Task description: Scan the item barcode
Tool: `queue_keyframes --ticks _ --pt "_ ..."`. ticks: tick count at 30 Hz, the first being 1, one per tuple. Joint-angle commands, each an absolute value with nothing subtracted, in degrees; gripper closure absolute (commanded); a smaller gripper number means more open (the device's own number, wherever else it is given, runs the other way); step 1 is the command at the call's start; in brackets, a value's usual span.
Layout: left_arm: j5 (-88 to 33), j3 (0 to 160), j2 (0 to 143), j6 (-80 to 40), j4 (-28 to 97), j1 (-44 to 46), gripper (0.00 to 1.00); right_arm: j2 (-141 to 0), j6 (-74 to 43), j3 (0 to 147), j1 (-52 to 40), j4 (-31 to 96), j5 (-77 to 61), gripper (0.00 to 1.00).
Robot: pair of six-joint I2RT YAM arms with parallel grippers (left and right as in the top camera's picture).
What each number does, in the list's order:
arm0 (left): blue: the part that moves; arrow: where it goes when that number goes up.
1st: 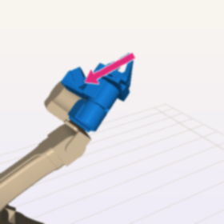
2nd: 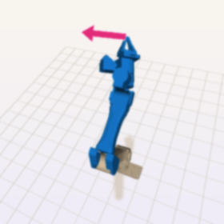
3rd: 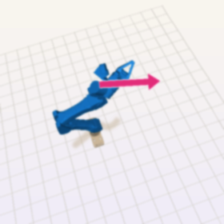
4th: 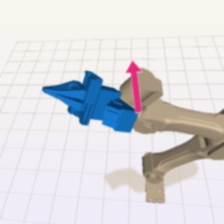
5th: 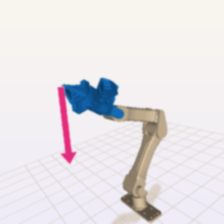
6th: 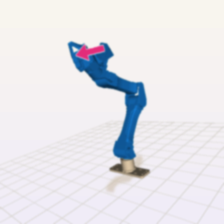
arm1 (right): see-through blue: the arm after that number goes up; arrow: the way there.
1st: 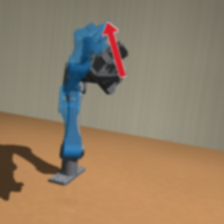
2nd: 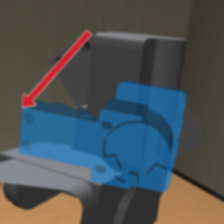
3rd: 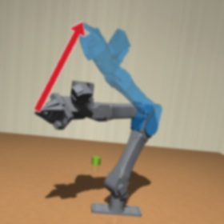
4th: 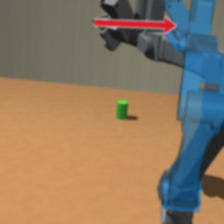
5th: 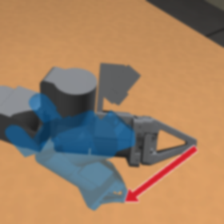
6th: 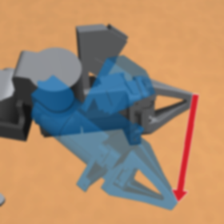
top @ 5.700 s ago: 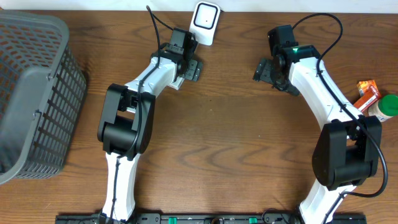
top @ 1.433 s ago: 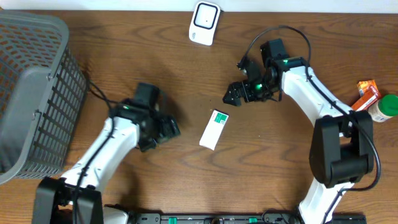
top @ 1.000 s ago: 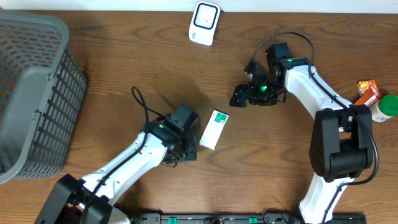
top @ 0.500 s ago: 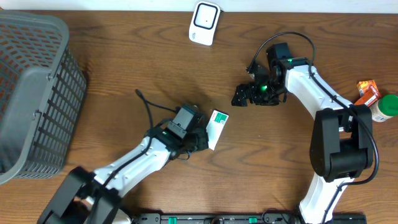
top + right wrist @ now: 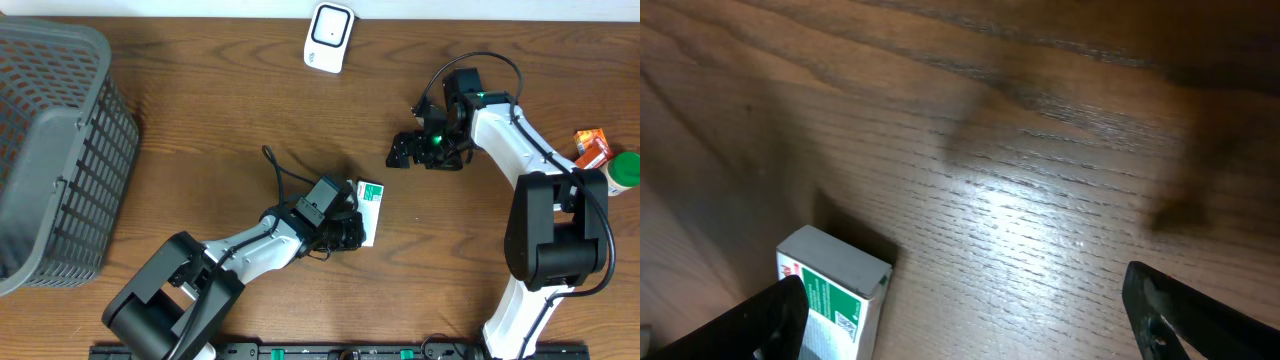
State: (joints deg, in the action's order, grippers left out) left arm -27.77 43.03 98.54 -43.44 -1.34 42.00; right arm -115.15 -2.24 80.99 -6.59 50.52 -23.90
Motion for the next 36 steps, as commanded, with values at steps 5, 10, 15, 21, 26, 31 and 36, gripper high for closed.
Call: queue_keyframes --ticks 5,10,15,21,26,31,36 --pt "-19.9 41.4 92.1 -37.5 11.6 37.6 0.93 -115.5 -2.7 81.7 -6.2 50.7 -23.8 0.04" --pt "-15.0 41.5 82.3 -34.5 18.9 31.7 0.93 -115.5 -2.7 81.7 -6.2 50.7 -23.9 0.03" --pt "-21.4 41.5 77.1 -34.1 19.1 30.7 0.93 -115.5 -2.7 81.7 -6.2 50.8 -23.8 0.03" --pt "-27.9 41.5 77.1 -31.9 19.3 38.2 0.93 -115.5 -2.7 81.7 -6.2 50.8 -23.8 0.03" --pt "-27.4 41.5 77.2 -31.9 21.9 44.6 0.93 -115.5 -2.7 81.7 -6.2 51.0 -23.8 0.03" --pt "-26.7 41.5 79.0 -32.0 24.0 45.7 0.92 -115.5 -2.8 81.7 -6.2 51.0 -23.9 0.03" --pt "-27.5 41.5 86.6 -32.0 20.6 45.7 0.93 -115.5 -2.8 81.7 -6.2 51.1 -23.9 0.03"
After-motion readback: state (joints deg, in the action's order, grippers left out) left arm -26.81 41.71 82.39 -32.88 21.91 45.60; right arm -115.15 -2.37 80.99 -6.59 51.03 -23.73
